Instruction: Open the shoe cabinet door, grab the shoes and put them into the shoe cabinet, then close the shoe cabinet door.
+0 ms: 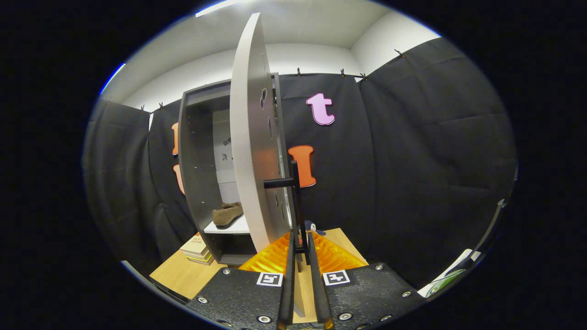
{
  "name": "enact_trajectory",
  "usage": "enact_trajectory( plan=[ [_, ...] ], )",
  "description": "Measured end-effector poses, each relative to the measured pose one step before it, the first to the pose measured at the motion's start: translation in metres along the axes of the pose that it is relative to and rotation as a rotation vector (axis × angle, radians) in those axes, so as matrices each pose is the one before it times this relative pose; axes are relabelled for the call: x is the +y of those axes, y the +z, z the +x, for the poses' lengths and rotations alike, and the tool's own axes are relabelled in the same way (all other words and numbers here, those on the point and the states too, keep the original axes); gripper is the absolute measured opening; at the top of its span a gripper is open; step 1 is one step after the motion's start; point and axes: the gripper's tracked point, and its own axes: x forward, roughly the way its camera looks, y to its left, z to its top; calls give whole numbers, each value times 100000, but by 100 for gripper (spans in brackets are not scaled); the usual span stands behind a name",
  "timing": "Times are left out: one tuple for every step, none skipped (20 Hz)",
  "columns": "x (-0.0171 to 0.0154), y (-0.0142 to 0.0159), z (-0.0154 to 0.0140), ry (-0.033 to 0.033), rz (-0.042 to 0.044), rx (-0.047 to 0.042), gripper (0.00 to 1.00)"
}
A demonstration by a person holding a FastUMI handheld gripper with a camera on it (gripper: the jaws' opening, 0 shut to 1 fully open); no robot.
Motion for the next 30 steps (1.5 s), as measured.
enact_trajectory(
  plan=[
    [-161, -100, 29, -903, -355, 247, 18],
    [-211, 92, -127, -975, -203, -296, 18],
    [-689, 118, -283, -1119, 34, -320, 18],
    [-860, 28, -481, -1185, 130, -150, 18],
    [-494, 9, -419, -456, 516, -290, 18],
    [-96, 86, -491, 219, 999, -114, 18],
    [470, -62, -17, 671, 1330, -75, 18],
    [354, 126, -209, 900, 575, -447, 18],
    [201, 109, -145, 312, -360, -213, 18],
    [224, -100, -127, 286, -799, 105, 18],
    [252, -75, -148, 141, -1033, 362, 18],
    [299, -87, -236, 259, -1008, 77, 18],
    [263, -97, -256, 78, -878, 306, 18],
    [354, -56, -171, 148, -402, 321, 18],
    [341, -85, -243, 276, -110, 176, 18],
    [376, 79, -162, 309, 63, -355, 18],
    [436, 156, -210, 390, 97, -540, 18],
    [477, 45, -262, 355, 79, -231, 18],
    [411, 6, -185, 246, -52, -277, 18],
    [455, -191, -205, 351, -113, 42, 18],
    [472, -58, -187, 433, -157, -56, 18],
    [449, 18, -179, 445, -253, -199, 18],
    [581, -54, -193, 224, -290, -88, 18],
    [801, -128, -72, 528, -213, 168, 19],
    [889, -298, -144, 945, -133, 420, 20],
    [743, -253, -28, 610, -257, 171, 21],
    [620, -124, 71, 114, -449, 21, 21],
    [753, -412, 11, 751, -326, 524, 21],
    [815, -202, 76, 641, 45, -107, 21],
    [935, -279, 134, 1051, 519, -94, 21]
  ],
)
